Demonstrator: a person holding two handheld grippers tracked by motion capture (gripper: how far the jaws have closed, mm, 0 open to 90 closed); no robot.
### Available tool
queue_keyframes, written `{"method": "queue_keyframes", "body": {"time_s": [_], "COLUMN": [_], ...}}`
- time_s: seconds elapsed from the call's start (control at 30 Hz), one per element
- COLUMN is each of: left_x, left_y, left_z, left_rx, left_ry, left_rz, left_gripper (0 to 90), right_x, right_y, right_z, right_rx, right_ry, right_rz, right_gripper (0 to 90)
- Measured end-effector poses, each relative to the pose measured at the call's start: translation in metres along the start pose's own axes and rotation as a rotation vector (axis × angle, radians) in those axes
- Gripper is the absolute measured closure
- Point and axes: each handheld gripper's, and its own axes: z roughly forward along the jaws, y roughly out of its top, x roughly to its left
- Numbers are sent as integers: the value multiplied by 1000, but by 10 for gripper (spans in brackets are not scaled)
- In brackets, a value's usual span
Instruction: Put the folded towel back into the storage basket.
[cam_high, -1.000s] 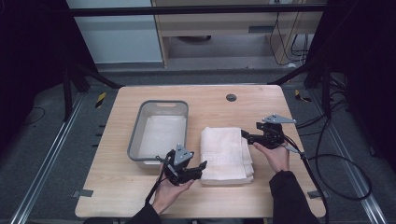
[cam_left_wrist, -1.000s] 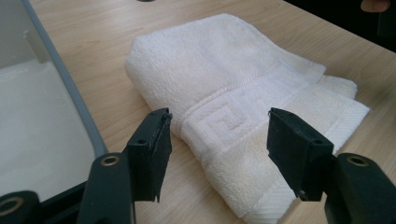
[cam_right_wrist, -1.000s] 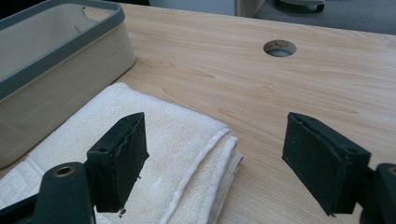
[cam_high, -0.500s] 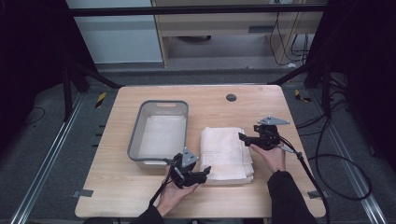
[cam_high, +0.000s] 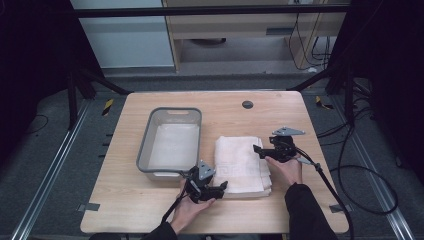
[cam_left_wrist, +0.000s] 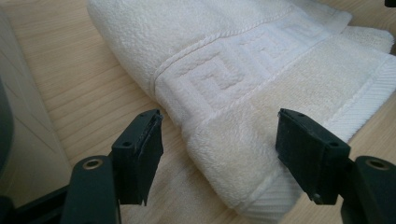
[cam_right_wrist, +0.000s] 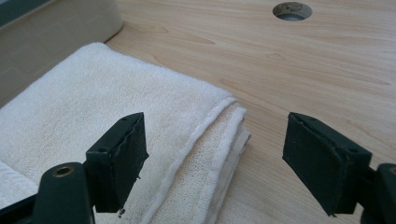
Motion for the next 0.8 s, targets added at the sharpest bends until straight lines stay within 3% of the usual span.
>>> {"method": "queue_keyframes", "body": {"time_s": [0.3,0.8], "left_x": [3,4], "left_y": [-4,-6], "left_z": [7,14], "left_rx": [8,25], "left_ry": [-10,-21], "left_rz": [-30,-37], "left_gripper": [270,267], "right_x": [1,3], "right_y": [-6,-12], "right_z": [12,23], "right_rx": [47,83], "right_ry": [1,29], "right_rz": [-4,22], "right_gripper": [237,257]}}
